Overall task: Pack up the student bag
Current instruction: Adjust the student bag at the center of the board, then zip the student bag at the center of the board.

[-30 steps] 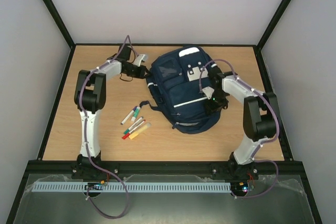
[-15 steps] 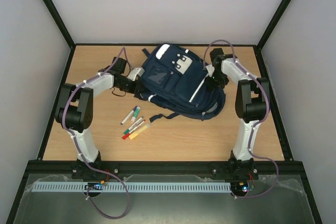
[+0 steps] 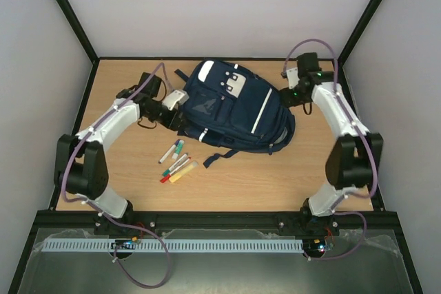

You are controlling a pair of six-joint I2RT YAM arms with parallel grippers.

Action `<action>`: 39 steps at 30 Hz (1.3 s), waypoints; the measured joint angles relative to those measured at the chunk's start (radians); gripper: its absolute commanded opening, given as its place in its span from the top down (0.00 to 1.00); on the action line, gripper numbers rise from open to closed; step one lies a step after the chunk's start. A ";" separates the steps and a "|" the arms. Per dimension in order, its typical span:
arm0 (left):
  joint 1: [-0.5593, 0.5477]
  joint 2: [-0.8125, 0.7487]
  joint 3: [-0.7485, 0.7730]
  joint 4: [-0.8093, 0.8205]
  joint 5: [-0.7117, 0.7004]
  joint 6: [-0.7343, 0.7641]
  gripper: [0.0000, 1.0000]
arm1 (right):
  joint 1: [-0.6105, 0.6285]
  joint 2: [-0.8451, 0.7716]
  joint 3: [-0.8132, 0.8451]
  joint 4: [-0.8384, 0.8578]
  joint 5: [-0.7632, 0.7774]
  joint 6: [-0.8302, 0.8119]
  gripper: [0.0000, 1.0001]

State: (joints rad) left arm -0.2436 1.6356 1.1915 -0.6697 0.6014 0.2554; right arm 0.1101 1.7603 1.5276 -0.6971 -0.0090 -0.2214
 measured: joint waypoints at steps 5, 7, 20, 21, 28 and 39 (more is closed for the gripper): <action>-0.135 -0.139 0.005 0.079 -0.046 0.095 0.38 | -0.012 -0.287 -0.186 0.010 -0.043 -0.042 0.43; -0.228 -0.165 0.005 0.136 -0.084 0.135 0.38 | -0.012 -0.365 -0.256 0.003 -0.084 -0.055 0.41; -0.531 0.163 0.137 0.328 -0.109 0.136 0.43 | -0.012 -0.502 -0.445 -0.117 -0.319 -0.113 0.49; -0.538 0.183 0.137 0.341 -0.107 0.123 0.43 | -0.012 -0.502 -0.458 -0.121 -0.325 -0.111 0.49; -0.577 0.293 0.168 0.396 -0.096 0.104 0.44 | -0.012 -0.483 -0.476 -0.137 -0.330 -0.108 0.53; -0.605 0.422 0.216 0.431 -0.071 0.121 0.66 | -0.012 -0.411 -0.477 -0.145 -0.302 -0.109 0.56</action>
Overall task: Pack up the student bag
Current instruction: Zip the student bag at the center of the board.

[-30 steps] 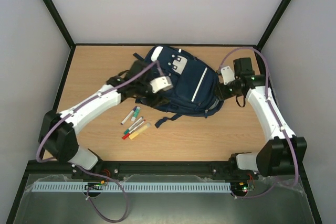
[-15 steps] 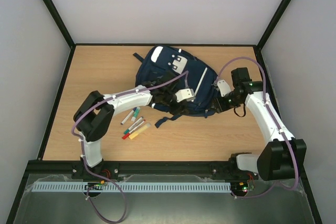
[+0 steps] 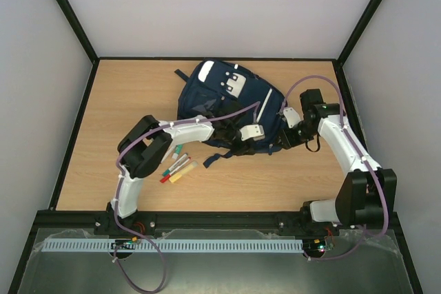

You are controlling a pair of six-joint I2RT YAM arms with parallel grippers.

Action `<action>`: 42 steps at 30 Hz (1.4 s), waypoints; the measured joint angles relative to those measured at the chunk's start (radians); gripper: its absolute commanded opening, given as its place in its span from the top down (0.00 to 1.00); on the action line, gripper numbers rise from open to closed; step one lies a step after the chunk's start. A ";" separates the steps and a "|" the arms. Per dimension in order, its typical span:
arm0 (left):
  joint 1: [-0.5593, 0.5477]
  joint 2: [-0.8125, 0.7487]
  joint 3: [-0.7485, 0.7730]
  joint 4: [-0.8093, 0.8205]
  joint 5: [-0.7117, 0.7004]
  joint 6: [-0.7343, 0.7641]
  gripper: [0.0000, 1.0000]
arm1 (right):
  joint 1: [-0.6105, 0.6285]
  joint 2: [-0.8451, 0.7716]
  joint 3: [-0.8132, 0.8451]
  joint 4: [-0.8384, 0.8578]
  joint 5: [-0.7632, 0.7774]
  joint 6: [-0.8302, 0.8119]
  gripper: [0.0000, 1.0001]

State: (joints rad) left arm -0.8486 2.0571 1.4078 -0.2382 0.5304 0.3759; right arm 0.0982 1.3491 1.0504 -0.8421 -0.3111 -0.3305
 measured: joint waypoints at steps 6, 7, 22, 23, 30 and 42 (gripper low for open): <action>-0.004 0.066 0.066 0.016 0.011 -0.014 0.85 | 0.000 0.026 -0.001 -0.005 0.010 -0.008 0.59; -0.005 0.074 0.076 0.018 0.016 -0.023 0.87 | 0.000 0.040 -0.001 -0.006 0.014 -0.011 0.60; 0.026 0.085 0.095 0.094 0.225 -0.274 0.97 | 0.000 0.165 -0.022 0.038 -0.026 -0.017 0.57; 0.026 0.085 0.093 0.100 0.232 -0.285 0.98 | 0.000 0.173 -0.022 0.041 -0.034 -0.017 0.54; 0.027 0.085 0.084 0.124 0.259 -0.326 0.98 | 0.000 0.218 -0.022 0.074 -0.072 0.010 0.54; 0.027 0.084 0.083 0.122 0.265 -0.320 0.98 | -0.001 0.230 -0.012 0.101 -0.092 0.039 0.99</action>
State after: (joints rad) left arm -0.8211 2.1414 1.4906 -0.1165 0.7956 0.0563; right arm 0.0975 1.5791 1.0386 -0.7414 -0.4030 -0.2913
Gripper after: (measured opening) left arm 0.044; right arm 0.059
